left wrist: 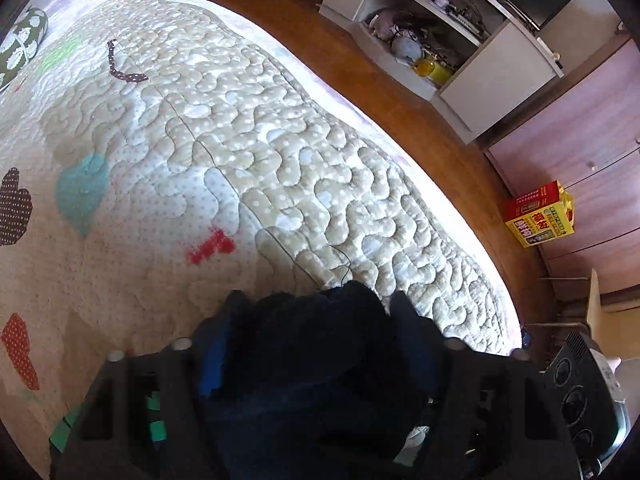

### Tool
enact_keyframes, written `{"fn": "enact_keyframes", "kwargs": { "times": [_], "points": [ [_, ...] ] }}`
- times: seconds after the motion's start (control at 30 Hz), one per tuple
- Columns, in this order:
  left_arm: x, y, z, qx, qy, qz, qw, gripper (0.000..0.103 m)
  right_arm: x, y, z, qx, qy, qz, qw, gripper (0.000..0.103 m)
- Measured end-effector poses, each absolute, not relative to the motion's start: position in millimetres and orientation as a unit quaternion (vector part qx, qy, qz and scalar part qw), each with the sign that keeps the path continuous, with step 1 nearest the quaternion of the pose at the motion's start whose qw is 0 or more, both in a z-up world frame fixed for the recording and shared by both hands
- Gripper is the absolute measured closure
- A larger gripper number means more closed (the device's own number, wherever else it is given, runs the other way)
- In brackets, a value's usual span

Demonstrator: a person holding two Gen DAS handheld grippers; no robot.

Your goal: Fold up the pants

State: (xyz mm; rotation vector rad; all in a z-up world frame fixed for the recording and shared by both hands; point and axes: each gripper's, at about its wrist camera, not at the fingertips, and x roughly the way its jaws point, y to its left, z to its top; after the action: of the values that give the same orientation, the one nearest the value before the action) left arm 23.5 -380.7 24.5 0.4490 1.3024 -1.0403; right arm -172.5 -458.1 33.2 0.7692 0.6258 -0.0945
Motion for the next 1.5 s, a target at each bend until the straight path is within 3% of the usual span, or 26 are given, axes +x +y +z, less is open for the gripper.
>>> {"fn": "enact_keyframes", "kwargs": {
  "times": [0.03,0.07,0.3,0.4,0.47,0.57,0.73,0.8,0.87,0.93,1.13,1.3,1.4,1.5],
  "points": [
    [19.9,-377.8,27.1,0.204,0.568,-0.457,0.653,0.067,-169.6,-459.3,33.5,0.37,0.303,-0.041,0.877,0.081],
    [18.5,-371.7,33.3,0.198,0.559,-0.464,0.658,0.069,-168.3,-459.5,35.7,0.372,0.302,-0.033,0.877,0.083],
    [17.7,-262.7,99.8,0.095,0.5,-0.473,0.719,0.072,-164.3,-414.1,80.3,0.298,0.285,0.024,0.911,0.083],
    [17.4,-193.6,105.7,0.041,0.485,-0.448,0.75,0.066,-154.0,-380.3,87.1,0.275,0.302,0.068,0.91,0.076],
    [18.6,-148.6,98.6,0.016,0.485,-0.418,0.768,0.061,-146.1,-355.2,82.0,0.266,0.323,0.103,0.902,0.051],
    [16.3,-85.3,86.2,-0.024,0.496,-0.363,0.788,0.06,-141.9,-316.6,72.8,0.236,0.37,0.151,0.886,0.05],
    [-10.1,7.2,80.5,-0.047,0.465,-0.274,0.84,0.042,-162.8,-296.8,98.3,0.173,0.38,0.177,0.891,0.05],
    [-17.6,33.9,76.9,-0.063,0.458,-0.241,0.853,0.042,-161.7,-304.7,112.4,0.162,0.37,0.14,0.904,0.053],
    [-19.8,58.5,70.1,-0.092,0.461,-0.214,0.856,0.042,-152.2,-318.2,120.9,0.162,0.368,0.087,0.911,0.072],
    [-19.0,77.8,62.0,-0.124,0.462,-0.196,0.856,0.042,-148.2,-317.9,118.9,0.165,0.374,0.059,0.91,0.079],
    [-21.1,110.1,37.5,-0.139,0.476,-0.129,0.859,0.042,-76.7,-302.8,59.9,0.16,0.472,0.035,0.866,0.079],
    [-21.9,119.7,10.6,-0.147,0.49,-0.131,0.849,0.041,-83.6,-309.4,75.6,0.163,0.469,0.01,0.868,0.079],
    [-24.4,116.0,8.1,-0.142,0.471,-0.14,0.859,0.041,-94.5,-294.4,105.4,0.138,0.445,0.02,0.884,0.076],
    [-27.7,115.6,7.9,-0.143,0.462,-0.148,0.863,0.045,-87.0,-261.2,123.4,0.132,0.449,0.071,0.881,0.054]
  ]
}}
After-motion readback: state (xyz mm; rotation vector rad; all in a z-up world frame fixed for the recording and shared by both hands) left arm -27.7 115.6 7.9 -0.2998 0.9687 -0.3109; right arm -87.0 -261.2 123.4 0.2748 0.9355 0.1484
